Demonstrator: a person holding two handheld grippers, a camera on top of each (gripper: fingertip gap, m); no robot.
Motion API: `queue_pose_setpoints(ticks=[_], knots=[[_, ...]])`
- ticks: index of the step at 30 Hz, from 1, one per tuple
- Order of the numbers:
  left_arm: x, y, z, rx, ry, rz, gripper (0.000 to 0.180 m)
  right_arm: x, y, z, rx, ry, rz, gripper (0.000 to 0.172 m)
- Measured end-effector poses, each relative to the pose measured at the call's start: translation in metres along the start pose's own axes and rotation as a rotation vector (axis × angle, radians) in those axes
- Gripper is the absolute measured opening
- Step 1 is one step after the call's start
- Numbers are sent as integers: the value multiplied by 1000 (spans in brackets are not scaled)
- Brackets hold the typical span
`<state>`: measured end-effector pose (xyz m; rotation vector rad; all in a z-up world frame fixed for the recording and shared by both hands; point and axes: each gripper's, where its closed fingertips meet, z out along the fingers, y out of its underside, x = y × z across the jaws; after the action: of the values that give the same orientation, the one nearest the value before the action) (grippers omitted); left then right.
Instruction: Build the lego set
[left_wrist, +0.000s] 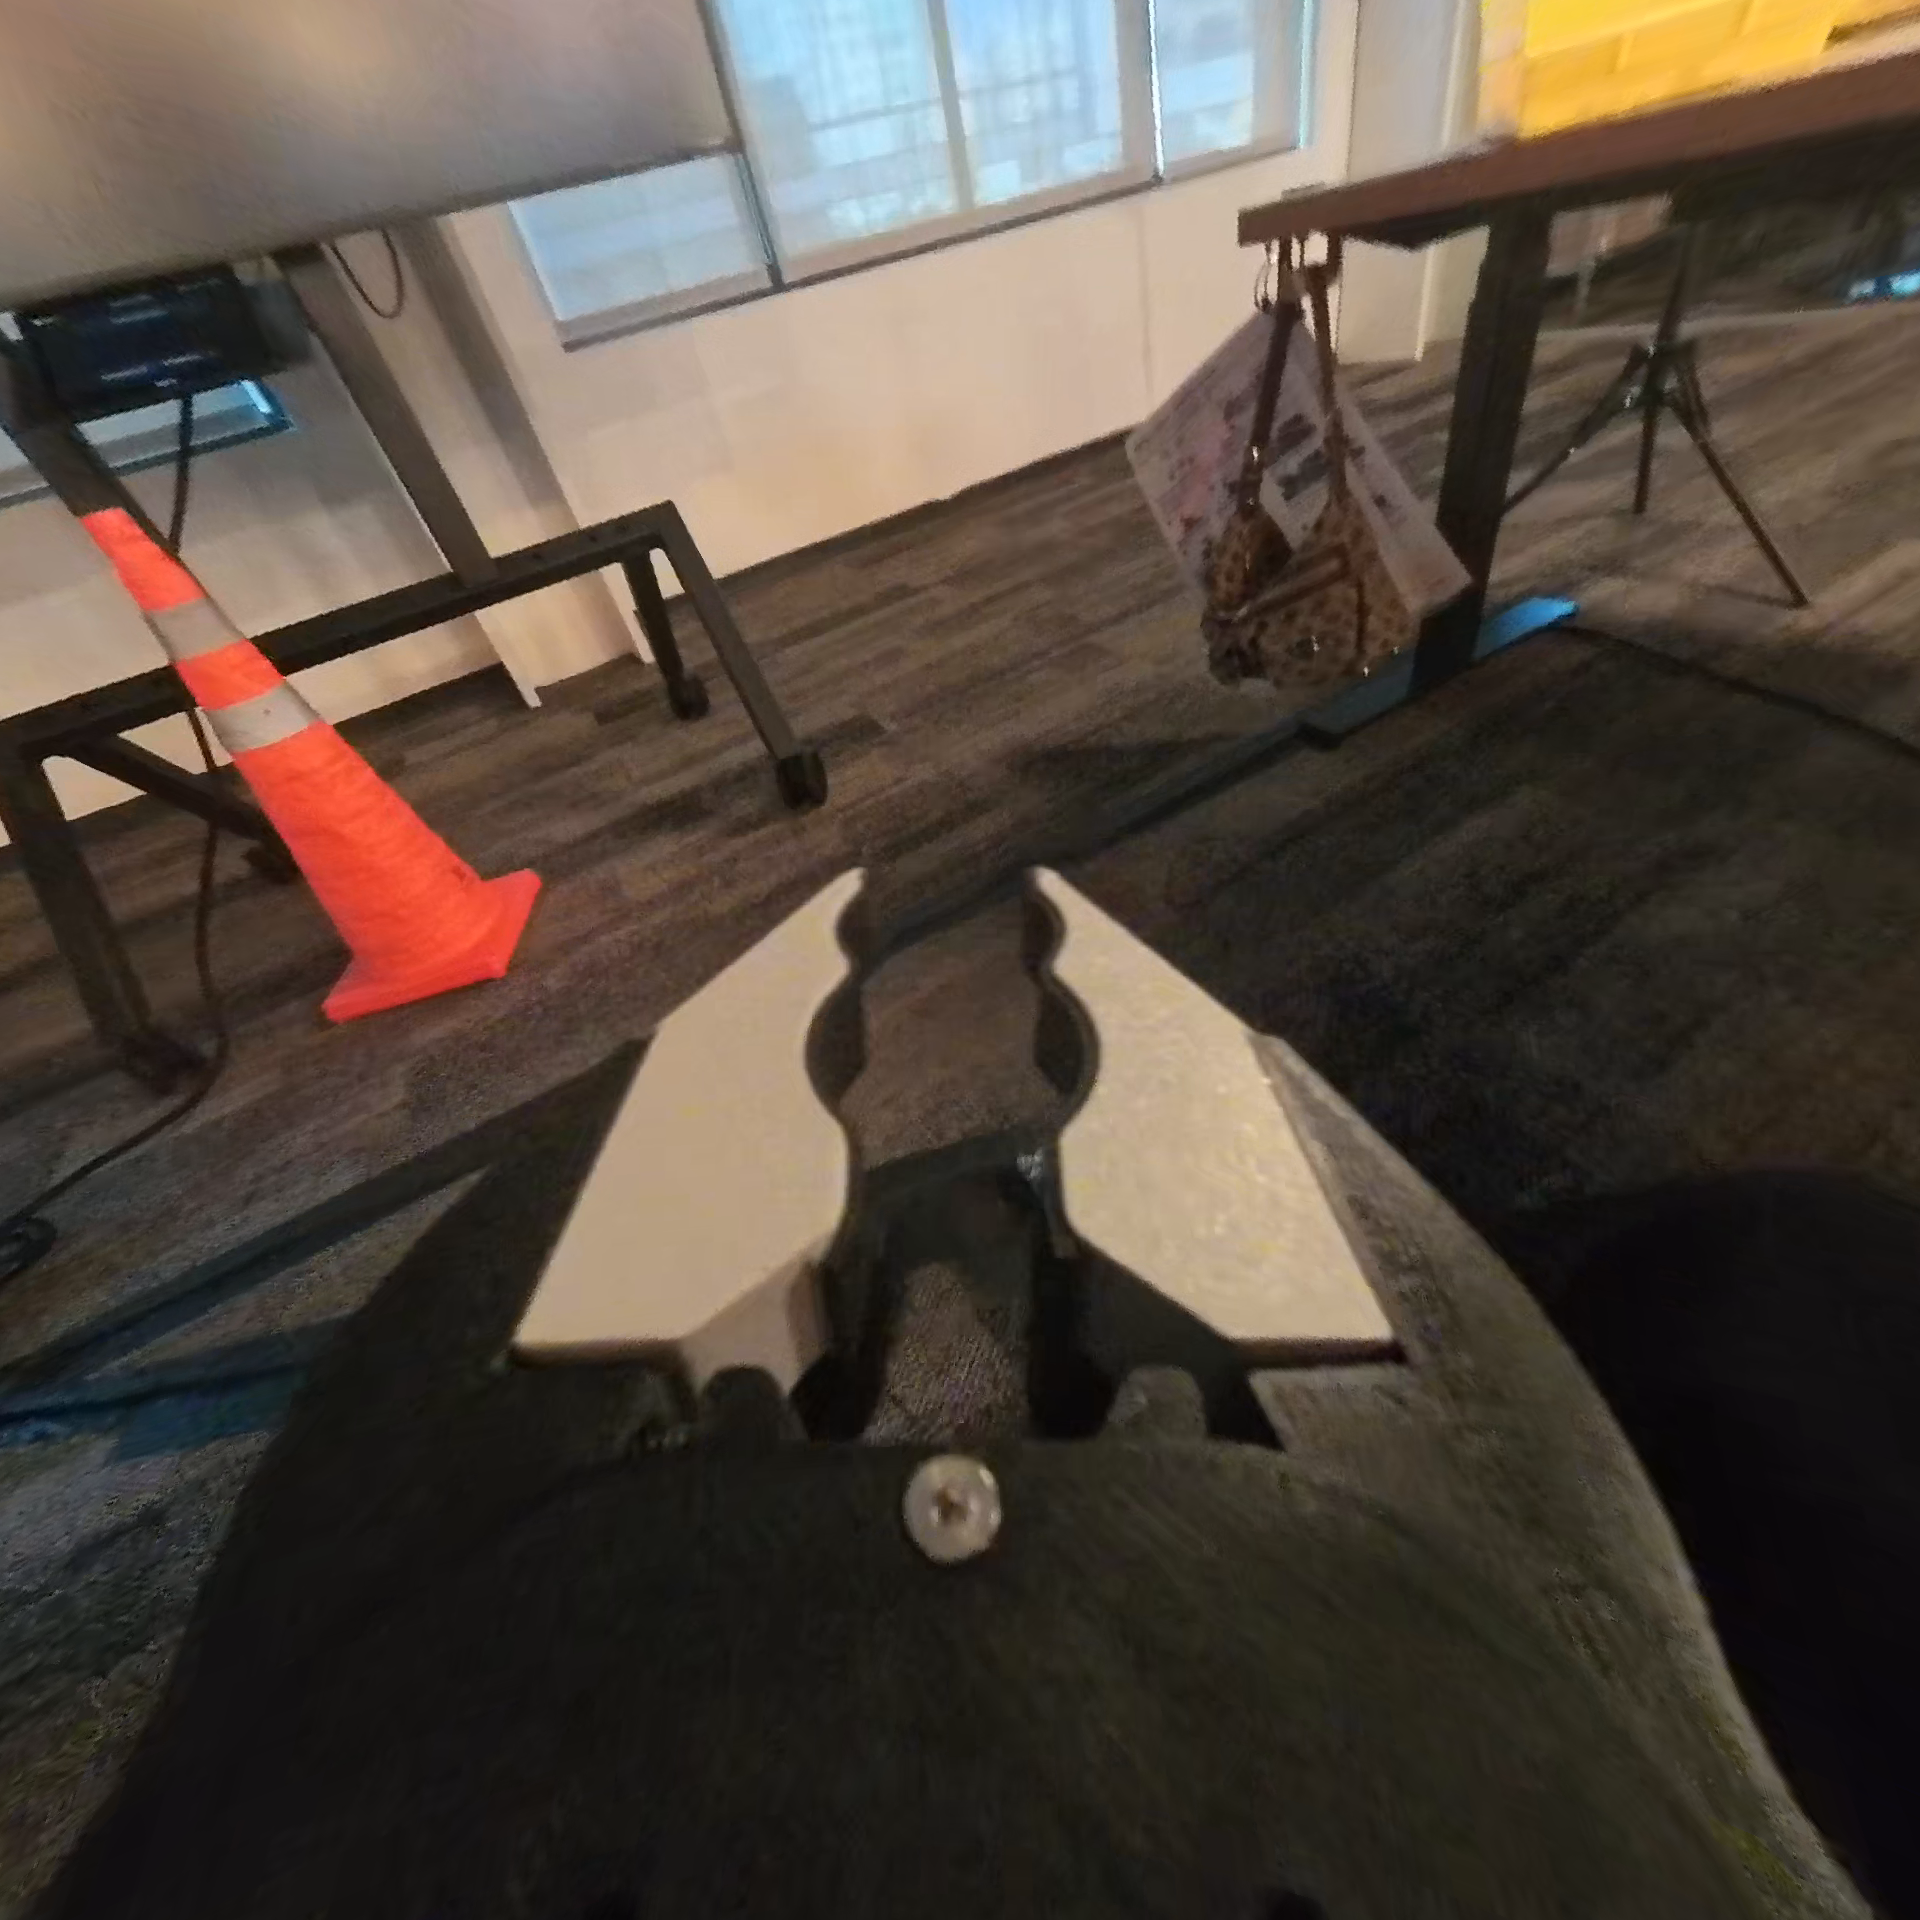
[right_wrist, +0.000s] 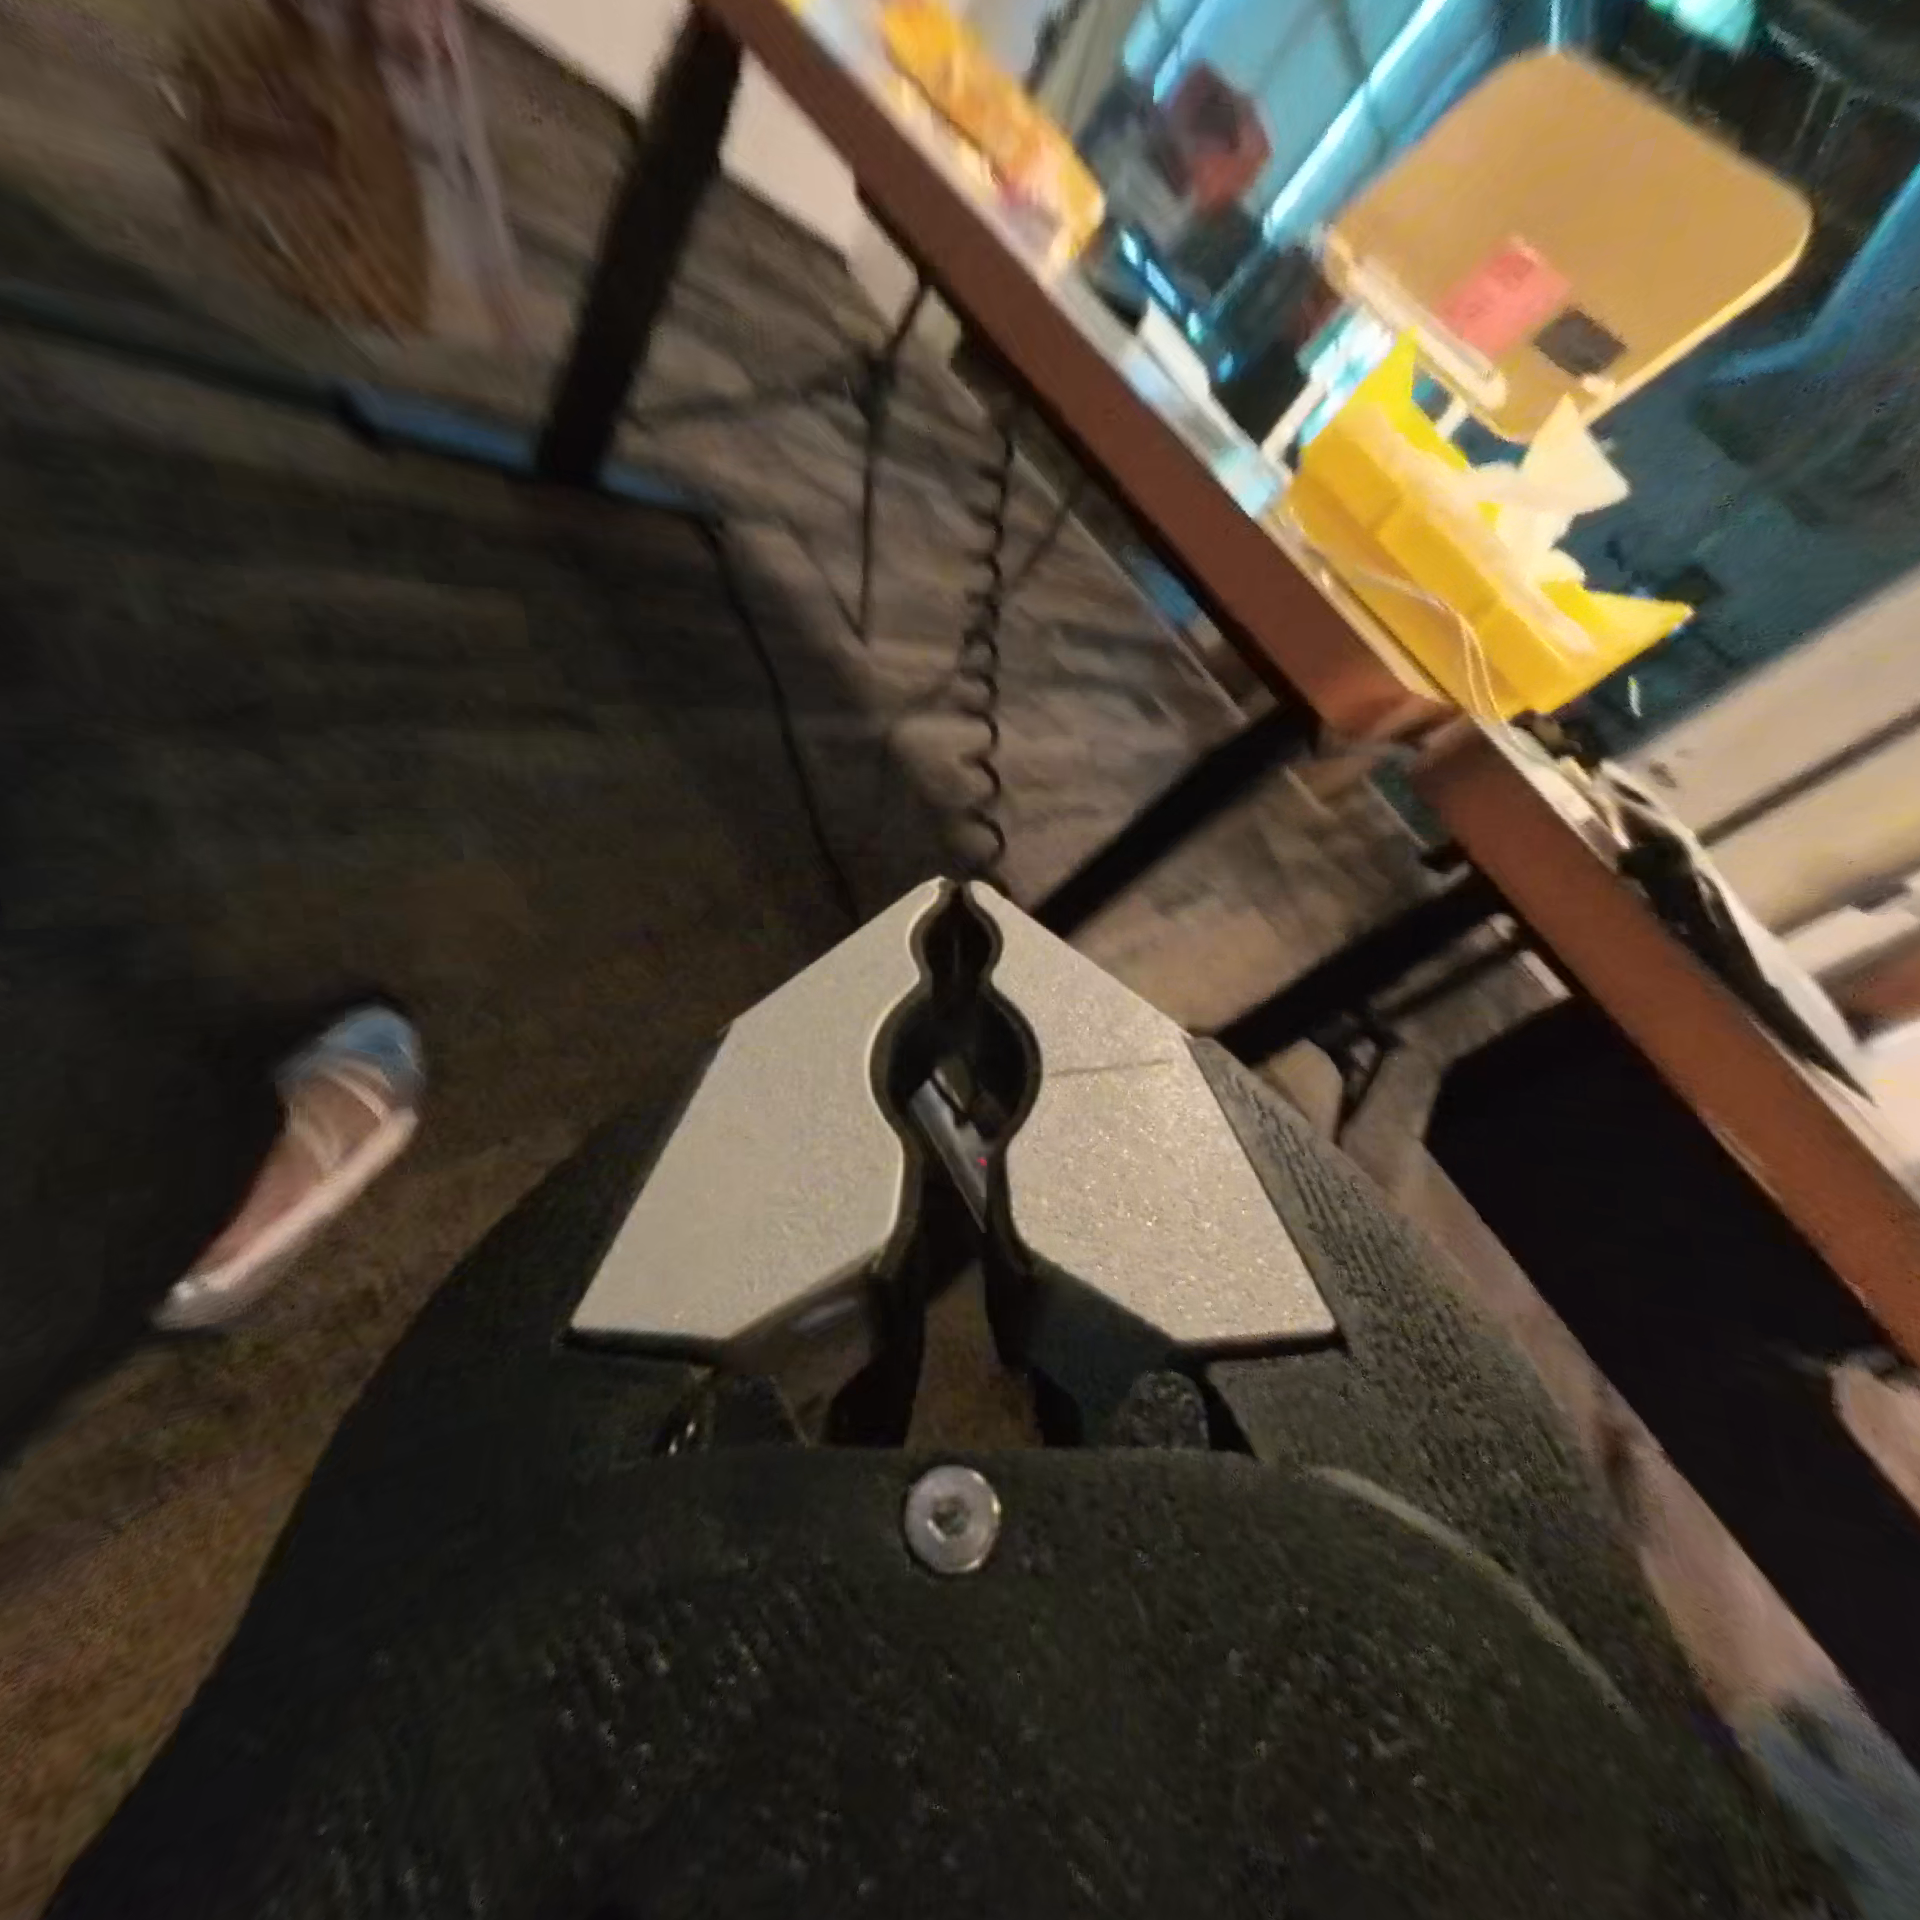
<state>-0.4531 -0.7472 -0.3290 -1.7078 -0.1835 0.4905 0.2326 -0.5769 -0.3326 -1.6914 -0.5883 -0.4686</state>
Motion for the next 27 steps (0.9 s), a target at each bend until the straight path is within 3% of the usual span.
queue_pose_setpoints(ticks=[3, 13, 20, 27], knots=[[14, 8, 7, -54, 39, 70, 0, 4, 10, -1, -39, 13, -7, 0], [56, -3, 26, -23, 184, 80, 0, 26, 40, -16, -120, 72, 15, 0], [40, -3, 29, -25, 115, 68, 0, 21, 45, -13, -135, 52, 9, 0], [7, -11, 22, 3, 15, -38, 0, -13, 10, -14, 25, -91, 54, 2]])
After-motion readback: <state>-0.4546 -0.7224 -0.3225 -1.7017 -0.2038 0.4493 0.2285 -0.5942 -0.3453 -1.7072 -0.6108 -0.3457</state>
